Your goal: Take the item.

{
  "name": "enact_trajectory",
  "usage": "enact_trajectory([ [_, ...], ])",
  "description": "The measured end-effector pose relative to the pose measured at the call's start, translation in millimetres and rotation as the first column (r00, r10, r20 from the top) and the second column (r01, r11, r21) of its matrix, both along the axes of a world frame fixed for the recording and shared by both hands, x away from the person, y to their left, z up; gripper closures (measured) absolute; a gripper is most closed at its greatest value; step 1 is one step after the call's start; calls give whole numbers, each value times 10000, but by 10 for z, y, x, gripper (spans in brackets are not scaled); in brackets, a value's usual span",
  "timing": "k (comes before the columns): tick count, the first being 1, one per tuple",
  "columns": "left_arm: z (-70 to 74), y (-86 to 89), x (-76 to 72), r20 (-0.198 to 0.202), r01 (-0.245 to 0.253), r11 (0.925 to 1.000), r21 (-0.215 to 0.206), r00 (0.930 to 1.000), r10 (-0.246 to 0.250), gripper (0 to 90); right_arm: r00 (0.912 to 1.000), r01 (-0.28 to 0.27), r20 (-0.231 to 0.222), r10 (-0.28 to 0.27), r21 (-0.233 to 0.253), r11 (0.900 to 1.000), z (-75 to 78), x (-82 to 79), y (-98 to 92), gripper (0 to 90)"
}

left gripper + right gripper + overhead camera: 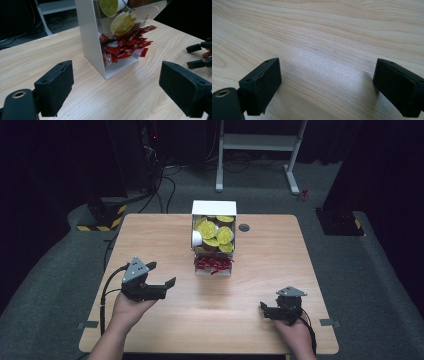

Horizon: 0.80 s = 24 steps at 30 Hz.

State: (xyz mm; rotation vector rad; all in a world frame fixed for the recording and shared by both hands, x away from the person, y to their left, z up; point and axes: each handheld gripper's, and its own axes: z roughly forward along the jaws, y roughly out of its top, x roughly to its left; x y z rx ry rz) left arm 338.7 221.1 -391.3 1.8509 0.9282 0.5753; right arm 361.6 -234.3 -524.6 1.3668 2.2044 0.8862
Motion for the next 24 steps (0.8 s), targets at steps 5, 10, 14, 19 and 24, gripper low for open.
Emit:
enact_trajectory([
  [5, 30, -15, 18, 26, 38, 10000, -39, 10000, -38, 128, 10000, -3, 2, 3, 1, 10000, 0, 0, 0, 79],
  [10, 60, -42, 34, 29, 70, 10000, -50, 10000, -70, 132, 10000, -1, 2, 1, 2, 10000, 0, 0, 0, 79],
  [14, 80, -79, 65, 73, 136, 9999, -87, 9999, -136, 135, 10000, 0, 1, 0, 0, 10000, 0, 0, 0, 79],
  [19, 115, -150, 105, 98, 246, 9997, -34, 9997, -245, 136, 10000, -1, 2, 1, -2, 10000, 0, 0, 0, 79],
  [24, 180, -196, 143, 231, 276, 9993, -235, 9994, -271, 141, 10000, -1, 2, 1, -1, 10000, 0, 0, 0, 79],
])
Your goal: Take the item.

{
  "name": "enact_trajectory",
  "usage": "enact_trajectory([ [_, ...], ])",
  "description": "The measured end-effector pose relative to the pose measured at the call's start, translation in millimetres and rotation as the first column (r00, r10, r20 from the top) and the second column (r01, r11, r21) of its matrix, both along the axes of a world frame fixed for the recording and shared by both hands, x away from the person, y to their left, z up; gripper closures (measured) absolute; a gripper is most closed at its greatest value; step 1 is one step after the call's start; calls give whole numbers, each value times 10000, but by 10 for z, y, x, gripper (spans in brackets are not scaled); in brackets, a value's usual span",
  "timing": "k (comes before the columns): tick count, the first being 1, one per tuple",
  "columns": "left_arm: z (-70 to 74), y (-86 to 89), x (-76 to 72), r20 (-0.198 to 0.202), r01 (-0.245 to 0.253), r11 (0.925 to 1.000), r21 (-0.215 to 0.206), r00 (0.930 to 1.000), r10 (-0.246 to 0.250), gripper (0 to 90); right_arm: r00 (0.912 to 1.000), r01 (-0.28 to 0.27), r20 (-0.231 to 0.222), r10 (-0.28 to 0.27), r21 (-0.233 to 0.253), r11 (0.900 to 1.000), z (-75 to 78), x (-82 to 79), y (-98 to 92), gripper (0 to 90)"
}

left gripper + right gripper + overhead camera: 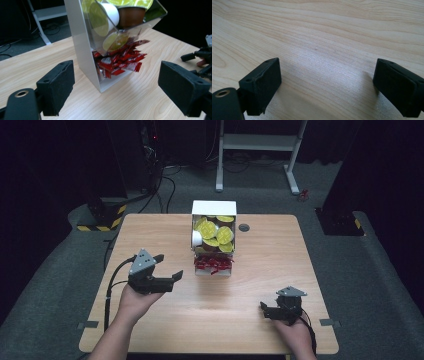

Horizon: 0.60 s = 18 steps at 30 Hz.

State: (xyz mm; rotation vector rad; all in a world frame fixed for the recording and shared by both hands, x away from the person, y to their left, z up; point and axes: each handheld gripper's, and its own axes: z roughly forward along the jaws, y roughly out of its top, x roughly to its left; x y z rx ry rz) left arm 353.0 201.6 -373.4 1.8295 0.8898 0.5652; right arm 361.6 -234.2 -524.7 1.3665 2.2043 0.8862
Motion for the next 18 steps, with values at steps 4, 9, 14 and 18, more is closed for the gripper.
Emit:
enact_trajectory([
  [4, 34, -33, 32, 71, 39, 10000, -71, 10000, -39, 144, 10000, -1, -1, 1, 0, 10000, 0, 0, 0, 79],
  [9, 88, -124, 109, 127, 144, 9998, -137, 9998, -142, 146, 10000, 2, -1, -2, 2, 10000, 0, 0, 0, 79],
  [14, 120, -184, 149, 148, 232, 9997, -23, 9996, -232, 147, 10000, 2, 0, -2, 1, 10000, 0, 0, 0, 79],
  [18, 144, -234, 200, 175, 238, 9997, -50, 9996, -237, 149, 10000, 1, -1, -1, 0, 10000, 0, 0, 0, 79],
])
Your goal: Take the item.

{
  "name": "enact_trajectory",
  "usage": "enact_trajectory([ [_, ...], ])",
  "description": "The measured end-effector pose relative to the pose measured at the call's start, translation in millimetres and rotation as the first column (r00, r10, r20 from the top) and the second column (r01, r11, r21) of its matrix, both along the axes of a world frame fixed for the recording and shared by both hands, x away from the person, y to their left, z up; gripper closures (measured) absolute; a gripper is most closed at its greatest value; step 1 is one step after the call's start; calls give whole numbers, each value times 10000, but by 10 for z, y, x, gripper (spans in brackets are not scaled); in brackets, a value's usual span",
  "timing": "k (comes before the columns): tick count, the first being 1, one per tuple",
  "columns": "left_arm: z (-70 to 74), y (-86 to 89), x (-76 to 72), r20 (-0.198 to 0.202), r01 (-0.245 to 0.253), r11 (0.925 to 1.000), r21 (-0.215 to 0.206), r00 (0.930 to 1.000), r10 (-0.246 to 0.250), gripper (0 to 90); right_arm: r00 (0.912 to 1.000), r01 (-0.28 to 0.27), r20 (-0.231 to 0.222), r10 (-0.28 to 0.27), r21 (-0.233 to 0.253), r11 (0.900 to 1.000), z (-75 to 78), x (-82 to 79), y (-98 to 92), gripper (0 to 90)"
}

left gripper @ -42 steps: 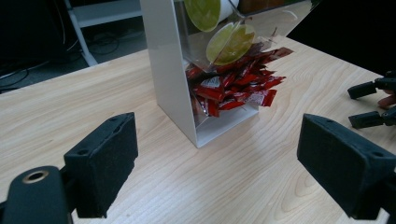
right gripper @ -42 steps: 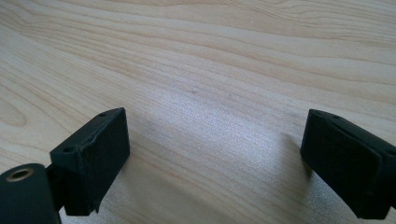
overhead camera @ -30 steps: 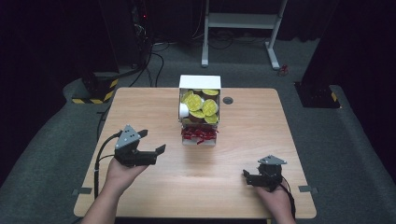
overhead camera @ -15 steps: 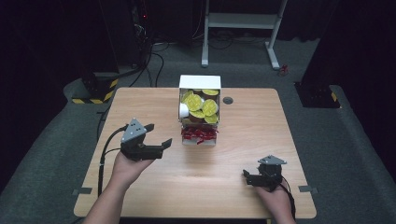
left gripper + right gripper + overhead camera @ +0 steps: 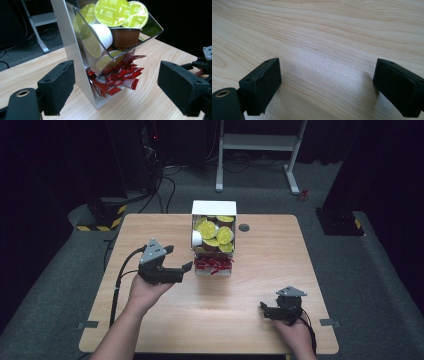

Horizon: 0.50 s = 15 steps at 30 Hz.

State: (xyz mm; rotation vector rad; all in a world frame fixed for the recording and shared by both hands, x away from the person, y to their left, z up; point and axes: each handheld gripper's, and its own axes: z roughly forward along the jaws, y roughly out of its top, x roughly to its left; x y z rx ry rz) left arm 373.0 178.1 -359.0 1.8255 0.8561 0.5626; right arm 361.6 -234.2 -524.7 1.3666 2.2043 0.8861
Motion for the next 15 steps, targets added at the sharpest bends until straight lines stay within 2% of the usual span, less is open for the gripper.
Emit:
enact_trajectory([
  [15, 100, -127, 142, 14, 60, 10000, -35, 10000, -60, 152, 10000, 0, 0, 0, -1, 10000, 0, 0, 0, 79],
])
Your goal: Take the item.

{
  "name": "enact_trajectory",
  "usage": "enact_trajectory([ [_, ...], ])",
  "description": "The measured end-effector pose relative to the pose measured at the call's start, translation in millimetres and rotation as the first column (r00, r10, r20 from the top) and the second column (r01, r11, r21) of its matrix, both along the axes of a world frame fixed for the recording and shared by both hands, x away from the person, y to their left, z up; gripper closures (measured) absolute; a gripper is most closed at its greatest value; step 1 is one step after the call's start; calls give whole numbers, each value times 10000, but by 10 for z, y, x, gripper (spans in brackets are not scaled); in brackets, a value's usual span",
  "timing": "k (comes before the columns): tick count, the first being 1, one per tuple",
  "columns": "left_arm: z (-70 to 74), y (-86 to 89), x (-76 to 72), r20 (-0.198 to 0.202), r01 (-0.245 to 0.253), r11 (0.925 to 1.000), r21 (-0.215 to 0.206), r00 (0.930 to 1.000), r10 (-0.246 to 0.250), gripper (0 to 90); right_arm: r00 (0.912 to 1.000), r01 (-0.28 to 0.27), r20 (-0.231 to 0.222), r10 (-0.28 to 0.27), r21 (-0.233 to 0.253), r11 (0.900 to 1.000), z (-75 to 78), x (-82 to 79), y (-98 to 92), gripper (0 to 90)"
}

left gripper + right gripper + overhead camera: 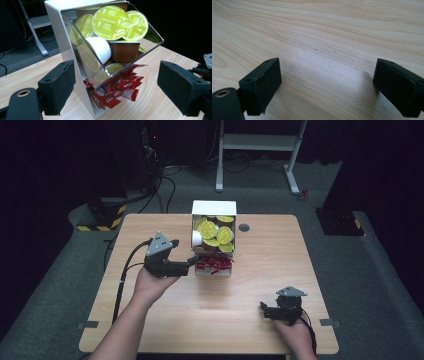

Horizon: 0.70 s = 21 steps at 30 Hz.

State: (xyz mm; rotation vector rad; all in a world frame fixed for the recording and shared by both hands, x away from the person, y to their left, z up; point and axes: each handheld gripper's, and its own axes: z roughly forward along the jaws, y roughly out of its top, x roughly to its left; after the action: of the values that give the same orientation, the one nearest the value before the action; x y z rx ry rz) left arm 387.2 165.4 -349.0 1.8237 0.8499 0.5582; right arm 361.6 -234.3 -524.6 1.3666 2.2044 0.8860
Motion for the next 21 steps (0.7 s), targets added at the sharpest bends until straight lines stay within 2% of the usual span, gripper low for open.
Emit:
enact_trajectory([
  [2, 20, -21, 40, -11, -5, 10000, -22, 10000, 5, 153, 10000, -3, 0, 3, 1, 10000, 0, 0, 0, 79],
  [6, 36, -74, 101, -28, -29, 9998, 198, 10000, 29, 156, 10000, -2, 2, 2, -2, 10000, 0, 0, 0, 79],
  [17, 123, -174, 258, -160, -156, 9999, -12, 9998, 156, 192, 10000, 0, 0, 0, 2, 10000, 0, 0, 0, 79],
  [21, 150, -220, 325, -107, -241, 9996, 158, 9996, 243, 213, 10000, 0, 1, 0, 1, 10000, 0, 0, 0, 79],
])
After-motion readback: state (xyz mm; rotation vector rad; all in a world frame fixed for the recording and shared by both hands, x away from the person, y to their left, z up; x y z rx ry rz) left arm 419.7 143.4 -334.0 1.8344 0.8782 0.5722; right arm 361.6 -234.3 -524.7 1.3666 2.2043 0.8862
